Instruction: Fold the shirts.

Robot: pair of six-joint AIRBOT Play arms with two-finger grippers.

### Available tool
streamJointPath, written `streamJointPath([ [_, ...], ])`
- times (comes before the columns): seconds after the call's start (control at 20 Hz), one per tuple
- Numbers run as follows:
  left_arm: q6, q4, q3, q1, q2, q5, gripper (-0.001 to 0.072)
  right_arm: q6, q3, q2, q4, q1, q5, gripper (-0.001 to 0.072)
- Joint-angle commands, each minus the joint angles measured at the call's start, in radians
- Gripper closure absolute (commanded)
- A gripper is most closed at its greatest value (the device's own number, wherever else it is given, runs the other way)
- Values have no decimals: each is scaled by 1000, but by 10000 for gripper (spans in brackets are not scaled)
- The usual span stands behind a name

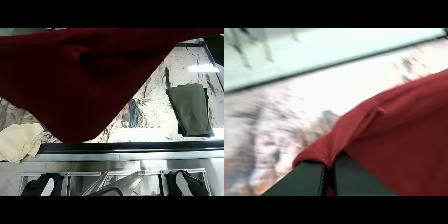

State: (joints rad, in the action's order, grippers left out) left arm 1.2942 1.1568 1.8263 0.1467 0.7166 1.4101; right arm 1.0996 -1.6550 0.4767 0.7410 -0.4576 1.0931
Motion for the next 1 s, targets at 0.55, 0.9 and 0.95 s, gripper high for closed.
streamJointPath([
  [0.55, 16, 3, 49, -331, 119, 30, 694, -16, -31, -26, -118, -27, 93, 692],
  [0.9, 50, 165, 93, -331, -81, -147, 695, -83, -38, -82, -113, -27, -2, 692],
  [0.95, 69, 235, 144, -331, -90, -141, 696, -83, -50, -82, -104, -27, -3, 692],
])
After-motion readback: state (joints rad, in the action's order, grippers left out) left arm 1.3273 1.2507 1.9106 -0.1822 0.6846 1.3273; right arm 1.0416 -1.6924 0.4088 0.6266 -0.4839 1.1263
